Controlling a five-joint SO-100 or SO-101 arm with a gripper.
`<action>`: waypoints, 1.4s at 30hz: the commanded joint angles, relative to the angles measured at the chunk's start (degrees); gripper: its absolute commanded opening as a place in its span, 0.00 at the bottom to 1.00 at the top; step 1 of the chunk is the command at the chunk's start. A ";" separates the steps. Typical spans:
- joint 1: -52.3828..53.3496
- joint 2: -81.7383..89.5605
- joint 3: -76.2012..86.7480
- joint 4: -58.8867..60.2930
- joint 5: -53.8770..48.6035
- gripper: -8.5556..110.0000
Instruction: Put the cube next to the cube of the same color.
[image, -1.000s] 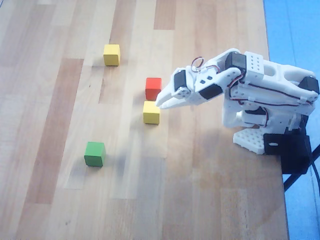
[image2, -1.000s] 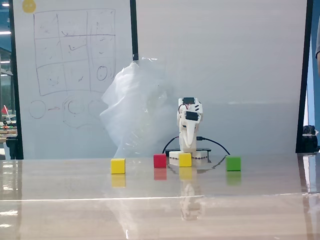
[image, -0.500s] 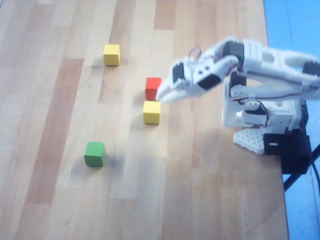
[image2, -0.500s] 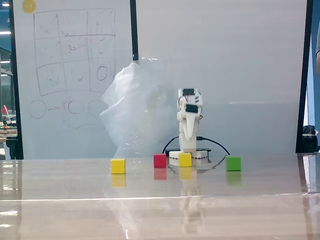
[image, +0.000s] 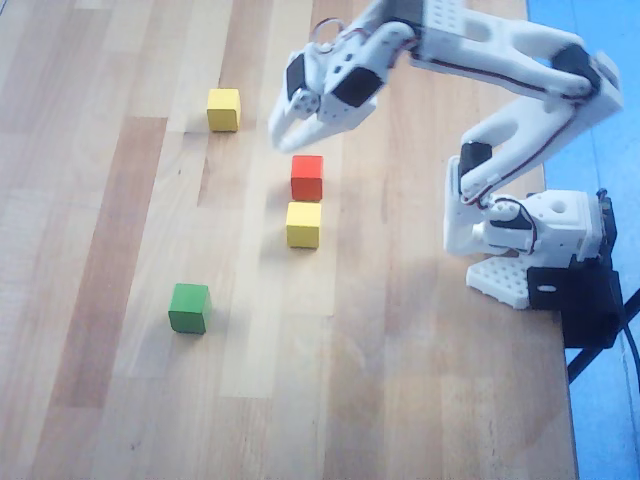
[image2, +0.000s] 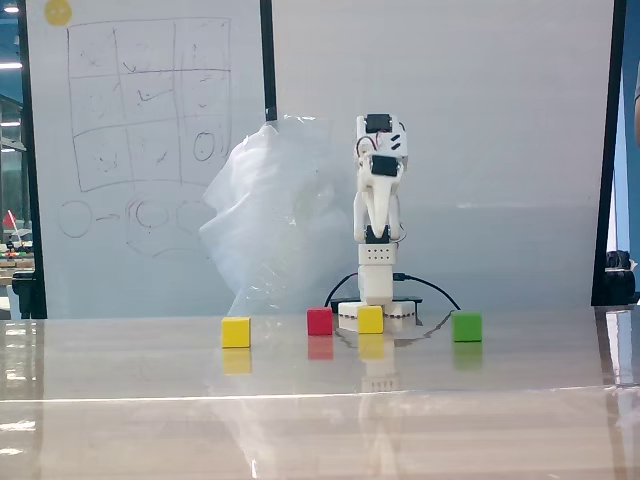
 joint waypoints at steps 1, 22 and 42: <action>-0.62 -8.53 -8.79 11.87 -0.26 0.07; 0.26 -26.98 -8.53 5.89 -0.44 0.33; 7.56 -34.45 -1.41 -3.78 -0.44 0.32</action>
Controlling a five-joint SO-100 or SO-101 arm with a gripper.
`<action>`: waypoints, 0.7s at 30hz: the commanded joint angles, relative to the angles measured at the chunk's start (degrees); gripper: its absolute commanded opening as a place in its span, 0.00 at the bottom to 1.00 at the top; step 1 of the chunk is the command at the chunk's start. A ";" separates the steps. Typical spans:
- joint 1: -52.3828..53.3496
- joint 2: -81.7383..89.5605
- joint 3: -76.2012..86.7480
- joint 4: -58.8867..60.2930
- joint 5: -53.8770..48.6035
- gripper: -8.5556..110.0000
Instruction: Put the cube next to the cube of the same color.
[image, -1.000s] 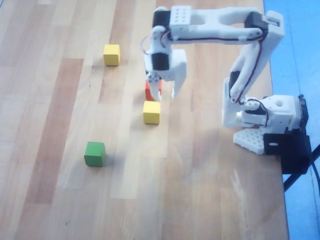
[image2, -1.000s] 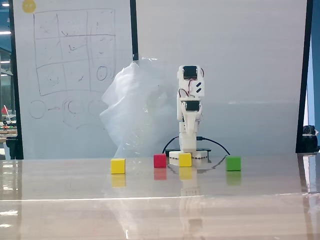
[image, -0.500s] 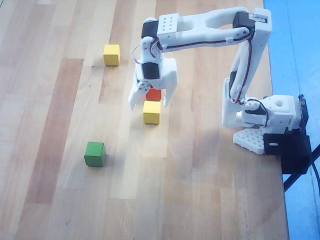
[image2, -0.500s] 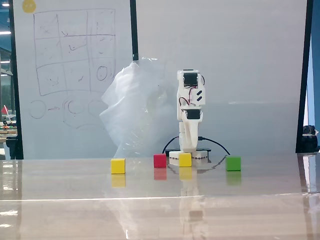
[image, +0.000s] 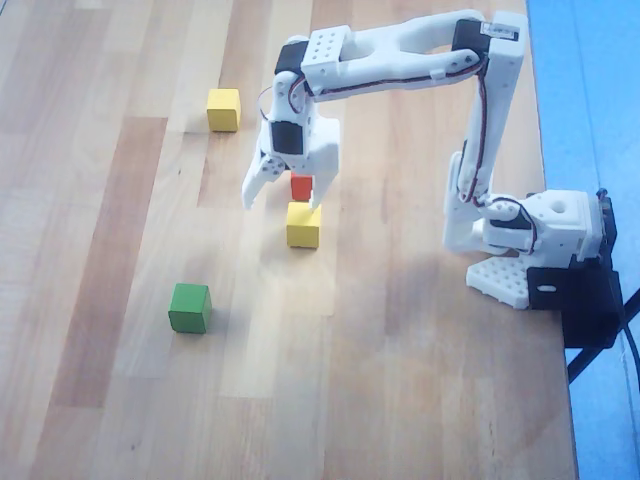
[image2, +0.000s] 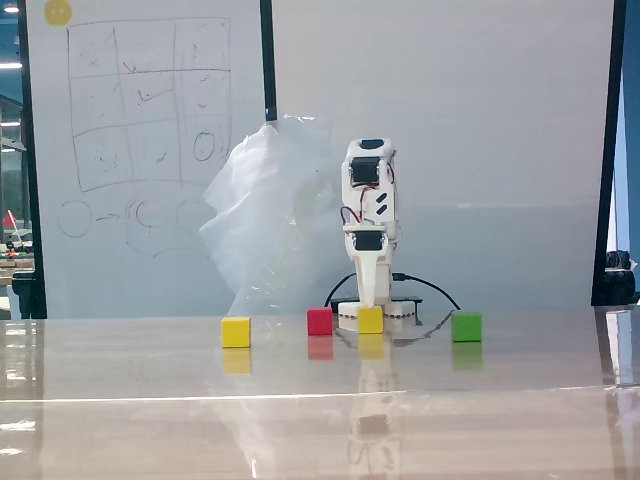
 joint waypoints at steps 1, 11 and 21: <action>0.88 -0.09 0.53 2.02 -0.26 0.32; 1.14 4.57 0.70 8.09 -0.18 0.32; 0.70 -1.76 2.11 0.18 -0.09 0.32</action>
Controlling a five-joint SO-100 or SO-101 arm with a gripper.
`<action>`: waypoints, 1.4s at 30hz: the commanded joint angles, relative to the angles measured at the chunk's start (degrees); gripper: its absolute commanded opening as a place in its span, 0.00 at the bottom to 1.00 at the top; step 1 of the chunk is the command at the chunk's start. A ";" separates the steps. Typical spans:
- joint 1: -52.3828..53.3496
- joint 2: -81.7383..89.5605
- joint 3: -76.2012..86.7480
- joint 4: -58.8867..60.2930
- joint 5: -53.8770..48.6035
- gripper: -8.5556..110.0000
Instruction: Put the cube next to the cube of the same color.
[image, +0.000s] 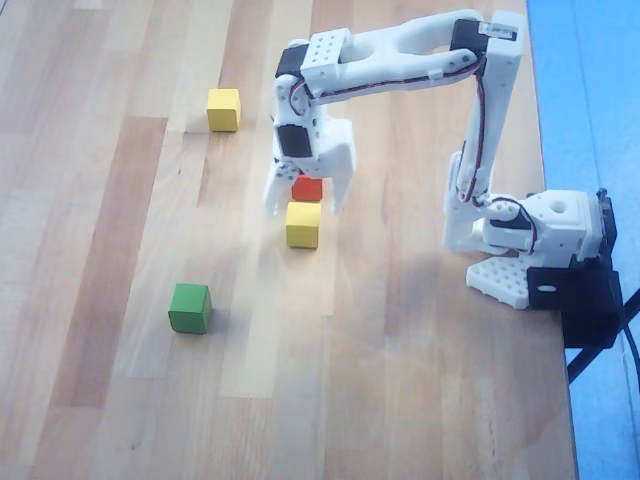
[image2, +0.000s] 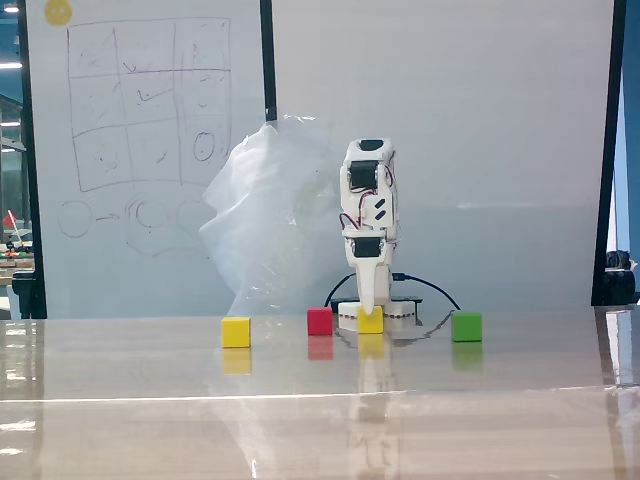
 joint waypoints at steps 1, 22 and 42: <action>0.35 -1.32 0.53 -4.75 -0.09 0.32; 0.35 12.48 -2.90 6.33 -0.62 0.07; 9.93 -4.75 -48.43 16.52 -17.14 0.07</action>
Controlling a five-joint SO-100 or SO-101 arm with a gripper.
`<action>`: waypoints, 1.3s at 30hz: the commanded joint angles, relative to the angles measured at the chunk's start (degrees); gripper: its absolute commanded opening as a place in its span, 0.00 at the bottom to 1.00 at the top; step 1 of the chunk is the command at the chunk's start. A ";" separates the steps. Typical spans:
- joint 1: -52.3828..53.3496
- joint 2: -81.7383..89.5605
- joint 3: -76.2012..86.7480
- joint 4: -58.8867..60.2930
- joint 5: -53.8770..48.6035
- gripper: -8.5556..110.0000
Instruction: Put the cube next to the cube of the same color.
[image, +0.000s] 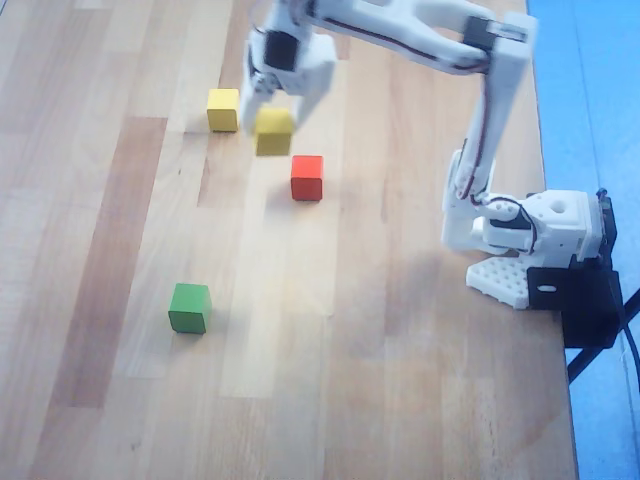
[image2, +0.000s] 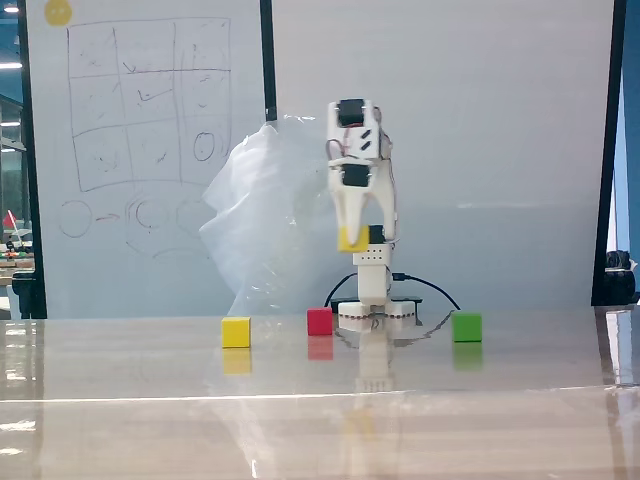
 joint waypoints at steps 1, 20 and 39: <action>5.01 -6.86 -14.94 -3.43 -3.16 0.07; 14.41 -31.11 -23.55 -23.38 -3.96 0.07; 14.77 -41.31 -24.43 -29.44 -4.39 0.14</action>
